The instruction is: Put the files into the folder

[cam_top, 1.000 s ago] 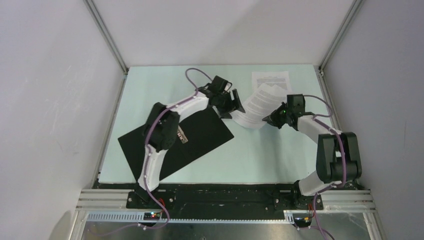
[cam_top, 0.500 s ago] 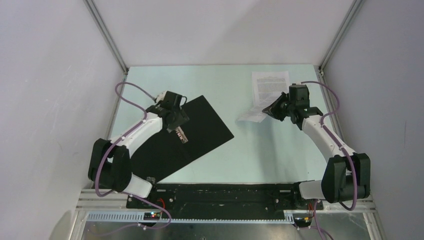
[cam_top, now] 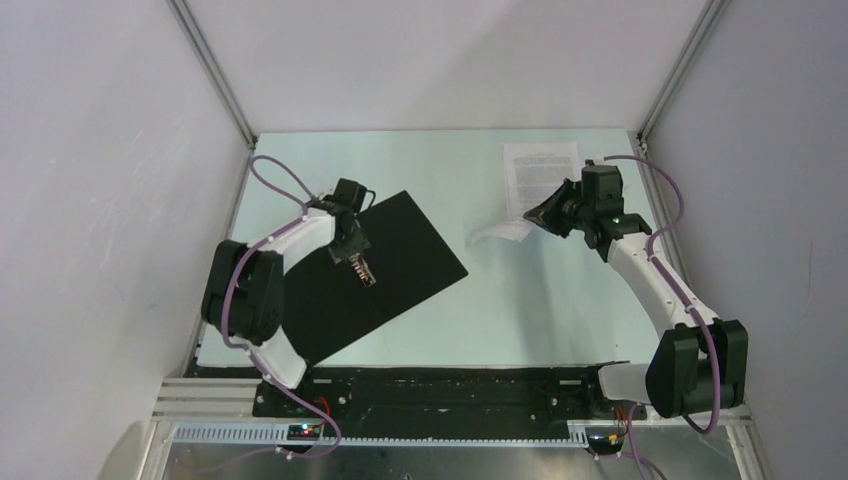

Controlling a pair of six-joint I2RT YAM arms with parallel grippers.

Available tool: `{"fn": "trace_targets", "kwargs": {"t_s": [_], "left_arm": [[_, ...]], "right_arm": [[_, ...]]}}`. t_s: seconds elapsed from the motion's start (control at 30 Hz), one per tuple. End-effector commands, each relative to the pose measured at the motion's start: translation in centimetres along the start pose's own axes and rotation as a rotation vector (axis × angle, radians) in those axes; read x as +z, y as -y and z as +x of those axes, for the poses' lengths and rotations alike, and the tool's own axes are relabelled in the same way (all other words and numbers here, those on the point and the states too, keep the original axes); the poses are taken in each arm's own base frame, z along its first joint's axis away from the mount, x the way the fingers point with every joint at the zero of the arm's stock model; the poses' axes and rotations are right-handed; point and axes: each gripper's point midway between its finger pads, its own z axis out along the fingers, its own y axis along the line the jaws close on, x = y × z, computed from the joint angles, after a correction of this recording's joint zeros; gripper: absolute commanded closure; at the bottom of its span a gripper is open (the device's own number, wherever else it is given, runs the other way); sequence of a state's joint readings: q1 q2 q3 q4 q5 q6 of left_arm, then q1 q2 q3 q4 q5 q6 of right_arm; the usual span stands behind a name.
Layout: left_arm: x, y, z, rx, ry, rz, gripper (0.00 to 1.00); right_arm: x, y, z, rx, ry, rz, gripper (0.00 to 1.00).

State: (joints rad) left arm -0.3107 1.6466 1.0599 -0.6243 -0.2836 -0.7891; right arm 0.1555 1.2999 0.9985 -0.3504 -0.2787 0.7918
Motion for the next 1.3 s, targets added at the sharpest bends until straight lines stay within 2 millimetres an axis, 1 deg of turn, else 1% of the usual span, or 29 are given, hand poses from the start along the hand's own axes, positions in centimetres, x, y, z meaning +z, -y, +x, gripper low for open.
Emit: {"fn": "trace_targets", "kwargs": {"t_s": [0.0,0.13,0.3,0.47,0.53,0.63,0.7,0.73,0.77,0.8,0.83,0.93,0.97,1.0,1.03,1.07,1.1,1.13,1.17,1.23,1.27], "left_arm": [[0.7,1.2,-2.9,0.065,0.027,0.017,0.53],[1.7,1.9,-3.3,0.101,0.007,0.023,0.59],[2.9,1.6,-2.6,0.129,-0.033,0.005,0.66],[3.5,1.2,-1.5,0.152,-0.071,0.004,0.64],[3.7,1.1,-1.6,0.162,-0.067,-0.005,0.68],[3.8,0.9,-2.3,0.202,-0.056,-0.012,0.83],[3.9,1.3,-3.0,0.242,-0.048,0.000,0.90],[3.9,1.8,-3.6,0.254,-0.041,0.008,0.91],[4.0,1.9,-3.8,0.282,-0.045,0.015,0.95],[4.0,2.4,-4.5,0.289,-0.038,0.022,0.96],[4.0,2.7,-4.9,0.317,-0.036,0.036,0.97],[3.9,3.7,-7.5,0.409,-0.003,0.055,0.97],[4.4,3.5,-7.9,0.422,-0.009,0.043,0.97],[4.0,3.8,-9.2,0.445,0.011,0.037,0.97],[4.6,3.5,-9.5,0.446,0.001,0.028,0.97],[4.4,3.8,-10.4,0.452,0.012,0.043,0.97],[5.0,3.4,-10.8,0.448,0.005,0.034,0.97],[5.0,3.5,-11.7,0.447,0.015,0.036,0.97],[5.3,3.2,-12.3,0.438,0.013,0.031,0.97],[5.7,3.0,-12.9,0.445,0.006,0.029,0.94],[5.8,2.9,-13.1,0.455,0.004,0.027,0.88]], "right_arm": [[-2.0,-2.9,-1.0,-0.047,0.041,-0.084,1.00],[-2.5,-3.0,-1.0,-0.058,0.048,-0.082,1.00],[-2.8,-3.2,-1.0,-0.063,0.047,-0.093,1.00],[-2.9,-3.3,-0.9,-0.065,0.046,-0.097,1.00],[-2.9,-3.3,-0.9,-0.064,0.045,-0.097,1.00],[-2.9,-3.4,-0.9,-0.065,0.044,-0.101,1.00],[-3.0,-3.5,-0.8,-0.067,0.041,-0.105,1.00],[-3.1,-3.6,-0.8,-0.068,0.040,-0.109,1.00],[-3.1,-3.6,-0.7,-0.070,0.039,-0.111,1.00],[-3.2,-3.6,-0.7,-0.070,0.035,-0.114,1.00],[-3.2,-3.7,-0.6,-0.073,0.033,-0.118,1.00],[-3.6,-4.1,-0.3,-0.086,0.020,-0.117,1.00],[-3.7,-4.2,-0.1,-0.092,0.015,-0.117,1.00],[-3.8,-4.5,-0.1,-0.097,0.013,-0.122,1.00],[-4.0,-4.6,0.0,-0.100,0.010,-0.124,1.00],[-4.2,-5.2,0.1,-0.109,0.010,-0.135,1.00],[-4.3,-5.3,0.3,-0.114,0.002,-0.134,1.00],[-4.5,-5.8,0.3,-0.123,0.001,-0.145,1.00],[-4.7,-6.2,0.3,-0.130,-0.001,-0.150,1.00],[-5.0,-7.0,0.5,-0.146,-0.007,-0.162,1.00],[-5.0,-7.3,0.8,-0.155,-0.013,-0.168,1.00]]}}
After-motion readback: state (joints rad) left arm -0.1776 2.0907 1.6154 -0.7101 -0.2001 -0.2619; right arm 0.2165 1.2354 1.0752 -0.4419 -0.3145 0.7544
